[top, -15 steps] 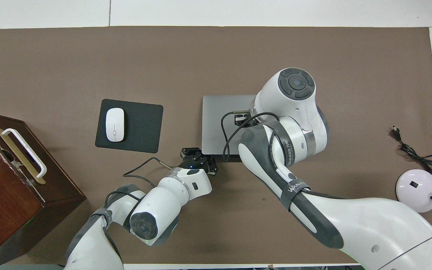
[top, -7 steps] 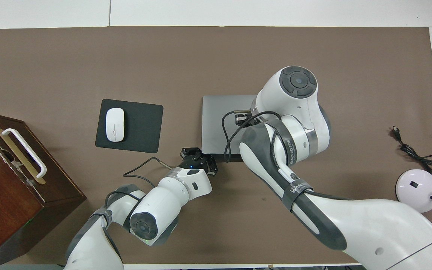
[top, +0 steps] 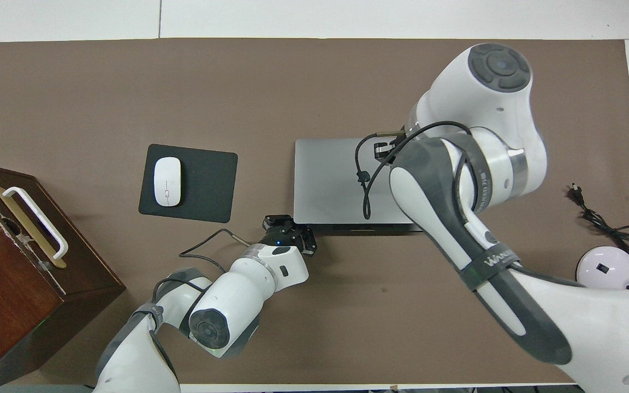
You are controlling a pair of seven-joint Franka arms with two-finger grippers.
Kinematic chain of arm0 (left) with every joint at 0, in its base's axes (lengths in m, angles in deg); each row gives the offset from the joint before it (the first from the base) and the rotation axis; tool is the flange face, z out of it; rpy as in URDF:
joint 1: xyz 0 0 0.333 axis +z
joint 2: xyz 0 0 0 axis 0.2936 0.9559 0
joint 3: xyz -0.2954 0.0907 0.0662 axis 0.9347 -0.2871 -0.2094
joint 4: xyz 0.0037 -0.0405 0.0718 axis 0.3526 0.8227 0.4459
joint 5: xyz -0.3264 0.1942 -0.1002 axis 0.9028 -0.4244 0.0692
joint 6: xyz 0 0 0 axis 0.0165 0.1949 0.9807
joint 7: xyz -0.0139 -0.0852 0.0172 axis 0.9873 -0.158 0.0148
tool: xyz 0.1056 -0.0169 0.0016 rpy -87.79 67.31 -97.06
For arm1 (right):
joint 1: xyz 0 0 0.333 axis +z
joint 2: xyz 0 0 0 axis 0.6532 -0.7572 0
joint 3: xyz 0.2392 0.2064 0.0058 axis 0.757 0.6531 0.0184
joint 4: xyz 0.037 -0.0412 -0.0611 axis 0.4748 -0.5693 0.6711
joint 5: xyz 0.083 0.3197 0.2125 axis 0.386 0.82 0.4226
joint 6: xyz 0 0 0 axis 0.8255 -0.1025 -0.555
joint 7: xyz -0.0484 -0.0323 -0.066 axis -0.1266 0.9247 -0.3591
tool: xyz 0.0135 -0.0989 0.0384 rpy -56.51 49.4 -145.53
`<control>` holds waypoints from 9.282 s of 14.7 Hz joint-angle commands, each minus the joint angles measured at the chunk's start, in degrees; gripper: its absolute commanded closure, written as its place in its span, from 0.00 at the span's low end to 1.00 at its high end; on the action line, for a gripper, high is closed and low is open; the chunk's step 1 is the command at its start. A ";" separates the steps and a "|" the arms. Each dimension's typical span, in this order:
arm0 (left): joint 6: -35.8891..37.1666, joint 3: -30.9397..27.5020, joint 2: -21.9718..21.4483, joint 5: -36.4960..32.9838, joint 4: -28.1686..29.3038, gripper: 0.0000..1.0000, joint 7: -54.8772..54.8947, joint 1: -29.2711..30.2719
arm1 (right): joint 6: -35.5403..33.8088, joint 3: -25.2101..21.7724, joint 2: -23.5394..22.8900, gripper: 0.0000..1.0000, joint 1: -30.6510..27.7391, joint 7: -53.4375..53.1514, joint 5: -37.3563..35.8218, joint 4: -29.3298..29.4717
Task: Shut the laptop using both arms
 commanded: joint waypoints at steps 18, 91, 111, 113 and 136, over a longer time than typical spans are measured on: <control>0.35 -1.95 0.23 2.36 -0.24 1.00 -3.42 0.02 | -18.07 0.16 21.64 1.00 -20.03 12.07 -9.94 1.52; 99.76 -2.12 -24.40 1.66 -39.61 0.00 12.39 44.58 | -11.40 -1.07 24.90 0.00 -23.91 17.07 -7.03 -6.83; 105.74 -1.59 -18.85 0.25 -47.26 0.00 6.76 43.43 | -11.84 -1.07 25.07 0.00 -23.38 17.60 -8.26 -7.10; 105.91 -1.51 -19.02 0.25 -47.26 0.00 6.85 42.65 | -11.93 -1.07 25.07 0.00 -23.56 17.69 -8.26 -7.18; 111.79 -1.59 -21.66 -1.95 -45.24 0.00 5.36 43.26 | -12.02 -1.07 25.51 0.00 -23.38 17.60 -8.26 -7.97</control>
